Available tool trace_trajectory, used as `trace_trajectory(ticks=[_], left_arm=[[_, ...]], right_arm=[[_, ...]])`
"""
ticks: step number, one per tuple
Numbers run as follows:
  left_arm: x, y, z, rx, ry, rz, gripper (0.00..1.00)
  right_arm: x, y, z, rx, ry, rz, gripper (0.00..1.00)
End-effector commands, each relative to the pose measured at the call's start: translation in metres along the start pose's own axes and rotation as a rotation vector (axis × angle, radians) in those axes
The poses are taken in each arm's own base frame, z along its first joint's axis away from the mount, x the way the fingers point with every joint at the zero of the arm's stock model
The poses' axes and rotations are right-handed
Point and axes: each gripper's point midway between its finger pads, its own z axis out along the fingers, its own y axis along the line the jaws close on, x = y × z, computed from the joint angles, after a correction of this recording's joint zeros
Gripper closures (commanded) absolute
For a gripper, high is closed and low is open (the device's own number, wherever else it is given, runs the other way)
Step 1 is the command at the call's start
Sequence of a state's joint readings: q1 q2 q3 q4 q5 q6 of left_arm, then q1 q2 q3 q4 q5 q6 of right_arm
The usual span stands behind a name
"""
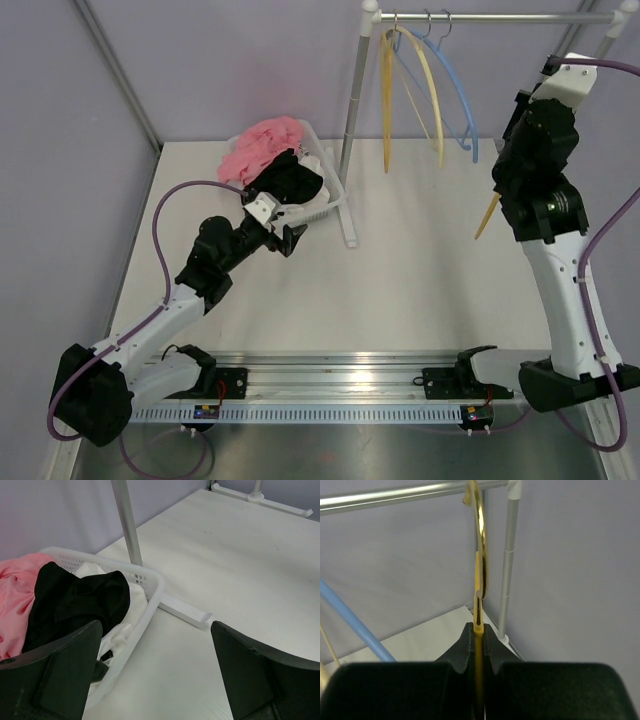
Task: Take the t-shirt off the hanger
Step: Hang the hanger back to the clothesline with the right arm
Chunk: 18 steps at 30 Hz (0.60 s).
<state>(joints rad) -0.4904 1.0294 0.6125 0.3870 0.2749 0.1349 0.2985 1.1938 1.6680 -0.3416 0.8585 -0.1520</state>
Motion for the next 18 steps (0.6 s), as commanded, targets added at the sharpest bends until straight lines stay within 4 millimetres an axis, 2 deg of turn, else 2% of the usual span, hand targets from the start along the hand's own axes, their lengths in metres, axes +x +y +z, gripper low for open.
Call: trace_trajectory(ticks=[1,2,3,4,6,8,10,13,14,18], left_arm=[[-0.012,0.001,-0.002,-0.006,-0.045,0.033,0.06],[-0.011,-0.001,-0.002,-0.003,-0.041,0.033,0.06],[-0.011,-0.001,-0.002,-0.003,-0.042,0.033,0.06],[-0.01,-0.001,-0.002,-0.001,-0.041,0.036,0.06],[-0.01,-0.002,-0.002,0.002,-0.038,0.037,0.06],[-0.009,-0.003,-0.001,0.009,-0.035,0.039,0.06],[-0.008,-0.004,-0.001,0.016,-0.031,0.044,0.06],[-0.008,-0.004,-0.001,0.016,-0.029,0.051,0.06],[-0.007,-0.004,-0.001,0.015,-0.025,0.05,0.06],[-0.005,-0.003,-0.001,0.013,-0.019,0.056,0.06]], right_arm=[[0.017,0.014,0.02,-0.105,0.103,0.039,1.0],[0.017,0.023,0.024,-0.177,0.117,0.089,1.0],[0.014,0.024,0.029,-0.198,0.123,0.106,1.0],[0.013,0.014,0.038,-0.181,0.126,0.116,1.0],[0.01,0.023,0.048,-0.234,0.155,0.14,1.0],[0.003,0.02,0.056,-0.257,0.156,0.139,1.0],[0.007,0.027,0.066,-0.282,0.17,0.135,1.0],[-0.008,0.046,0.068,-0.405,0.124,0.157,1.0],[-0.02,0.047,0.068,-0.415,0.095,0.166,1.0],[-0.026,0.062,0.082,-0.461,0.082,0.159,1.0]])
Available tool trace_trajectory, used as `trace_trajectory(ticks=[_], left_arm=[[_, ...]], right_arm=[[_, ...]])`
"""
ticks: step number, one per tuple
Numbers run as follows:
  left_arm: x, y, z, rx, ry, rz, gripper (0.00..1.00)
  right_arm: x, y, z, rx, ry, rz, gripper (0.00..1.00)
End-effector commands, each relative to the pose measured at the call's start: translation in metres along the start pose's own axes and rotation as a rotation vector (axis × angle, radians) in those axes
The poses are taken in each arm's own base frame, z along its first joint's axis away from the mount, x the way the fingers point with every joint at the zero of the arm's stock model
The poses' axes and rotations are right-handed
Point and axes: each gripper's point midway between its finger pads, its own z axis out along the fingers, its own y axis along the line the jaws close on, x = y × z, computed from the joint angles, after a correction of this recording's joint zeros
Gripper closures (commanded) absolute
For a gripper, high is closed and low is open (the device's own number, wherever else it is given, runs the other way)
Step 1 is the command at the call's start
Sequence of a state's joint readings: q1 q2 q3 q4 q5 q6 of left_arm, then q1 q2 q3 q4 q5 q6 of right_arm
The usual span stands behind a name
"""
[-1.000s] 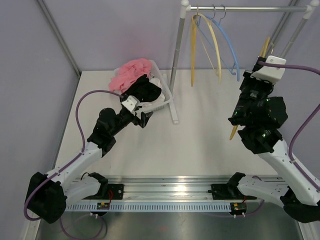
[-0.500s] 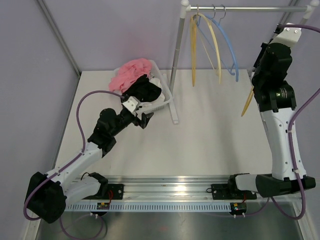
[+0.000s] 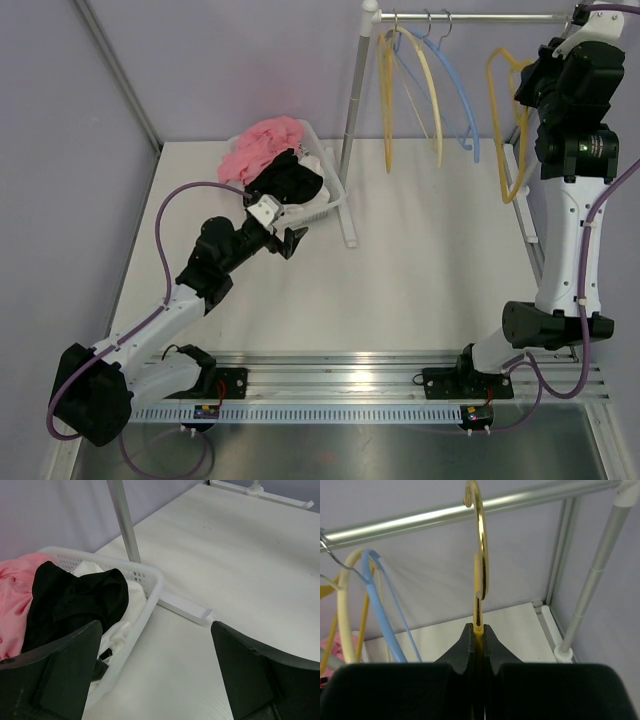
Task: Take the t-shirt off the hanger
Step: Hang the hanger back to the clothesline with the right arm
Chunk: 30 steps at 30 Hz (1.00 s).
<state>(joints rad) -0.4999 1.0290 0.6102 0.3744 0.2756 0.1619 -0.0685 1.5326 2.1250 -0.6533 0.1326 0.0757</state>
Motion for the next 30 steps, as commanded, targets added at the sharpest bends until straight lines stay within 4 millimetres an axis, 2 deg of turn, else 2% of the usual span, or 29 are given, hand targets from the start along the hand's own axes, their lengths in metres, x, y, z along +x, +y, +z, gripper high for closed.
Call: trace_trajectory(ticks=[1,2,4,5,6,7,11,19,25,26,28,30], left_arm=[[-0.008,0.0,-0.001,0.001,-0.032,0.034,0.06],[-0.009,-0.001,-0.001,0.008,-0.034,0.038,0.06],[-0.009,-0.002,-0.001,0.015,-0.035,0.042,0.06],[-0.008,-0.003,-0.001,0.021,-0.035,0.042,0.06],[-0.01,-0.003,-0.002,0.019,-0.038,0.044,0.05],[-0.011,-0.003,-0.003,0.02,-0.041,0.051,0.05],[-0.013,-0.002,-0.008,0.007,-0.049,0.059,0.05],[-0.013,0.001,-0.009,-0.013,-0.053,0.076,0.05],[-0.012,0.001,-0.01,-0.011,-0.053,0.079,0.05],[-0.012,0.001,-0.009,-0.01,-0.054,0.079,0.05],[-0.013,0.001,-0.01,-0.012,-0.055,0.081,0.05],[-0.012,0.001,-0.01,-0.011,-0.053,0.082,0.05]], right_arm=[[-0.031,0.025,0.004,-0.136,-0.087,0.008,1.0],[-0.037,0.033,0.005,-0.177,-0.102,0.002,1.0],[-0.03,0.04,0.019,-0.212,-0.083,-0.003,1.0],[-0.038,0.044,0.017,-0.229,-0.097,-0.011,1.0],[-0.03,0.046,0.028,-0.24,-0.076,-0.014,1.0],[-0.03,0.053,0.029,-0.278,-0.073,-0.018,1.0],[-0.035,0.067,0.043,-0.348,-0.112,-0.017,1.0],[-0.039,0.094,0.047,-0.501,-0.168,-0.011,1.0],[-0.035,0.098,0.06,-0.515,-0.145,0.017,1.0],[-0.028,0.099,0.069,-0.516,-0.132,0.021,1.0],[-0.03,0.1,0.072,-0.522,-0.133,0.029,1.0],[-0.021,0.102,0.082,-0.526,-0.116,0.033,1.0]])
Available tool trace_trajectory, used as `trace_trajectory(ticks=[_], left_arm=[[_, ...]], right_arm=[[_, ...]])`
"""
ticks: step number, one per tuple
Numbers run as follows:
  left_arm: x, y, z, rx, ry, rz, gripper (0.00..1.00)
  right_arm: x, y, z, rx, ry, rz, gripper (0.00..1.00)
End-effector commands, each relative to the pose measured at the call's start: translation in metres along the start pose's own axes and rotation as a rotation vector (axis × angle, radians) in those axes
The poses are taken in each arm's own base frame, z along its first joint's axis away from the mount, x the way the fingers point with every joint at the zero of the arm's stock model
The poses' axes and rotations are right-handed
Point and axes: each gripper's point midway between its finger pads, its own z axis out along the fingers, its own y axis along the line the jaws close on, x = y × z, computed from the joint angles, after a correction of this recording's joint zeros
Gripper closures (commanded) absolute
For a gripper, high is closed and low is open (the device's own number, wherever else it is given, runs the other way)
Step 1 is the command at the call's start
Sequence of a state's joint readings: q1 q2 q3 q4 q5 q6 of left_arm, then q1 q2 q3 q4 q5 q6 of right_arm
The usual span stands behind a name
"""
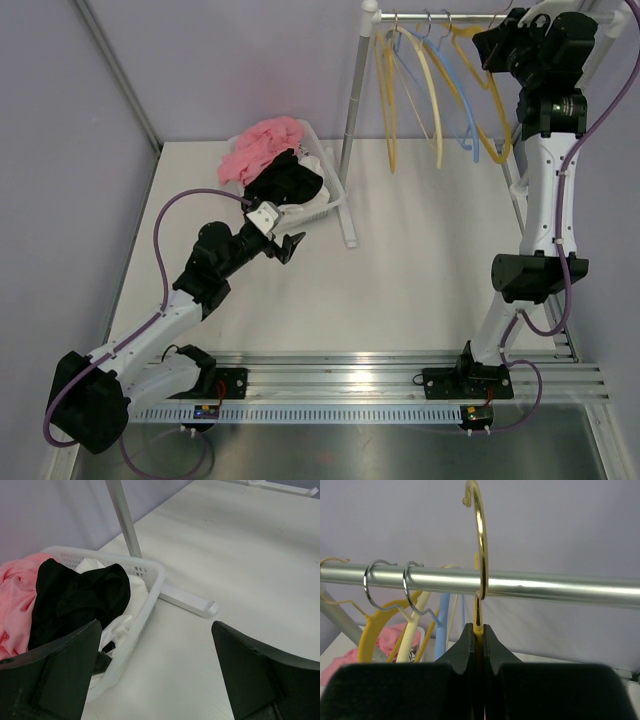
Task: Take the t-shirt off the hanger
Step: Hang the hanger back to the clothesline with the right arm
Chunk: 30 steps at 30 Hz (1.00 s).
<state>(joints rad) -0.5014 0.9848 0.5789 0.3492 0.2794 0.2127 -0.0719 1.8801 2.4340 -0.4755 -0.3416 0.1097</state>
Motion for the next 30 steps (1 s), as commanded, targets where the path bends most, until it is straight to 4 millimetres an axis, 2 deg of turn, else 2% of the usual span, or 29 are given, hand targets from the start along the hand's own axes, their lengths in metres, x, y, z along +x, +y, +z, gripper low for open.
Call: trace_trajectory(ticks=[1,8,19,23,28,30], left_arm=[[-0.018,0.005,0.0,-0.022,-0.063,0.035,0.05],[-0.016,0.003,0.001,-0.01,-0.058,0.036,0.05],[-0.017,0.007,0.0,-0.033,-0.058,0.032,0.04],[-0.019,0.008,-0.001,-0.038,-0.06,0.031,0.04],[-0.019,0.01,-0.001,-0.048,-0.059,0.03,0.04],[-0.02,0.01,-0.002,-0.05,-0.062,0.029,0.04]], right_arm=[[-0.011,0.003,0.011,-0.042,-0.049,0.009,1.0],[-0.001,-0.002,0.022,-0.04,-0.038,0.015,1.0],[0.018,-0.005,0.029,-0.049,0.007,0.035,1.0],[0.019,-0.003,0.028,-0.061,0.01,0.034,0.92],[0.014,0.005,0.021,-0.079,0.004,0.039,0.92],[0.016,0.005,0.018,-0.075,0.01,0.042,0.89]])
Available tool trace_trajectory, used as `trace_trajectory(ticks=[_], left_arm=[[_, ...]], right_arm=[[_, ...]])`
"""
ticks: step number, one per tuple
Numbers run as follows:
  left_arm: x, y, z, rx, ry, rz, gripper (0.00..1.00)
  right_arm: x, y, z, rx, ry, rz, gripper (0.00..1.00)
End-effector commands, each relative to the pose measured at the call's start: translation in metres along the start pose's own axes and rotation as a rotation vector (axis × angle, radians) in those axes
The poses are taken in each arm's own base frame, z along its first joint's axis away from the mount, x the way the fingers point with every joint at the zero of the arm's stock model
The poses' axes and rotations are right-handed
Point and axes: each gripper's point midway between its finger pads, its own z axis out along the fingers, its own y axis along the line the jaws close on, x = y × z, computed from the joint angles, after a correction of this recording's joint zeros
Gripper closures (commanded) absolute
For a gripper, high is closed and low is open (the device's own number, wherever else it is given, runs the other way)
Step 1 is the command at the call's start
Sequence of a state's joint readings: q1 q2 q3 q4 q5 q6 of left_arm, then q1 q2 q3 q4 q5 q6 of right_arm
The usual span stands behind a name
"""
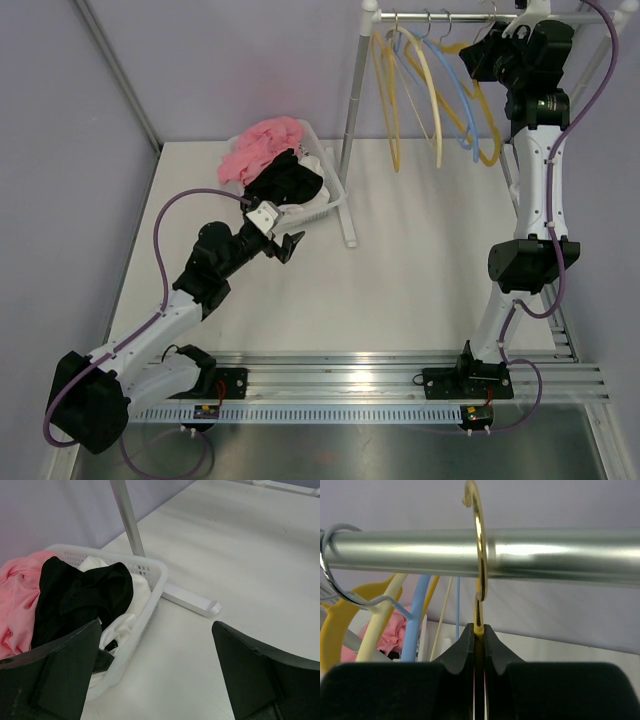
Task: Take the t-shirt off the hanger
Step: Hang the hanger back to the clothesline with the right arm
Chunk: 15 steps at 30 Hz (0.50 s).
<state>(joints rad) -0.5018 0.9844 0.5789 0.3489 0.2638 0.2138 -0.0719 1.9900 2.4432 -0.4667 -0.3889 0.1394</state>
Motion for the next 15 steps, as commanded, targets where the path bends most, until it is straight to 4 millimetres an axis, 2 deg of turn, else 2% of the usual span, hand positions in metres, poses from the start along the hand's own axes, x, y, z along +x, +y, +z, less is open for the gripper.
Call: trace_trajectory(ticks=[1,4,9,14,15], left_arm=[[-0.02,0.007,-0.001,-0.035,-0.065,0.027,0.04],[-0.019,0.008,-0.002,-0.039,-0.063,0.025,0.04],[-0.02,0.008,-0.001,-0.039,-0.063,0.023,0.04],[-0.018,0.008,0.001,-0.034,-0.047,0.019,0.03],[-0.019,0.008,0.001,-0.037,-0.047,0.016,0.03]], right_arm=[[-0.038,0.022,-0.023,-0.046,-0.092,-0.03,0.87],[-0.04,0.024,-0.027,-0.046,-0.097,-0.035,0.77],[-0.04,0.024,-0.029,-0.042,-0.096,-0.037,0.71],[-0.041,0.027,-0.036,-0.042,-0.094,-0.038,0.52],[-0.047,0.03,-0.042,-0.041,-0.104,-0.042,0.5]])
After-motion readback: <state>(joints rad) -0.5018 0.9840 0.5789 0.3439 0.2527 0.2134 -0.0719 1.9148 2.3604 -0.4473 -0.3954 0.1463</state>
